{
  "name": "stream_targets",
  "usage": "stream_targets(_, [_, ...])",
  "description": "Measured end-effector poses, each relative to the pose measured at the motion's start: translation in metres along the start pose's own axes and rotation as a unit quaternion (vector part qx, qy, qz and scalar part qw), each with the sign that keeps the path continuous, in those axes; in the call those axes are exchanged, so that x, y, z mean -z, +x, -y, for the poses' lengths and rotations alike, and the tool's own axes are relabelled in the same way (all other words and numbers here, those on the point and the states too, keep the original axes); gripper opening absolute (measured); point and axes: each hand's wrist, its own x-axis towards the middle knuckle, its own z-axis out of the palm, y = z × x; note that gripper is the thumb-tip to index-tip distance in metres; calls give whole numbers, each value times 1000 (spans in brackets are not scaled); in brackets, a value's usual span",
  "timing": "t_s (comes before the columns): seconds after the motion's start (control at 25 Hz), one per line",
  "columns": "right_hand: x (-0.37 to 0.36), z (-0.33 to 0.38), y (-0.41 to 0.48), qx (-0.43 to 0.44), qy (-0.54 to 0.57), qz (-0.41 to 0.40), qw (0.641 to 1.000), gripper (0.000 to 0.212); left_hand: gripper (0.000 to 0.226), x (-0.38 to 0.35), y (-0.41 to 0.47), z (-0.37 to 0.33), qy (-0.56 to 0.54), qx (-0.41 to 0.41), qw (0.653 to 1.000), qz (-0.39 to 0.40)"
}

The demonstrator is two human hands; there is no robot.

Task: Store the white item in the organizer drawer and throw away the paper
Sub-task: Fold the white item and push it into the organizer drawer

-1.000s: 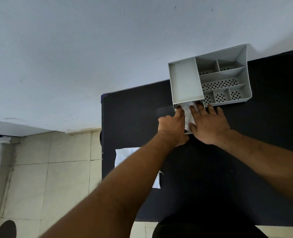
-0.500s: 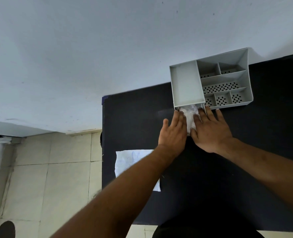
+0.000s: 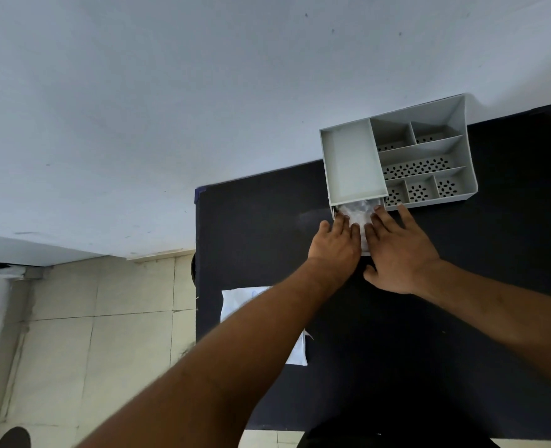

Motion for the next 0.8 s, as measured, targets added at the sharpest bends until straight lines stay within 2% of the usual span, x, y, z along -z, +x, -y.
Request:
stream_targets(0.08, [-1, -1, 1, 3, -27, 3, 1000, 87, 69, 0, -1, -1, -1, 9, 1000, -3])
stream_targets(0.32, [0, -4, -1, 3, -63, 4, 998, 72, 59, -18, -22, -7, -19, 58, 995, -81])
stream_targets(0.56, [6, -8, 4, -15, -56, -3, 998, 68, 61, -7, -14, -15, -38, 82, 993, -72])
stream_targets(0.8, [-1, -9, 1, -14, -38, -13, 999, 70, 62, -8, -4, -19, -23, 68, 996, -61])
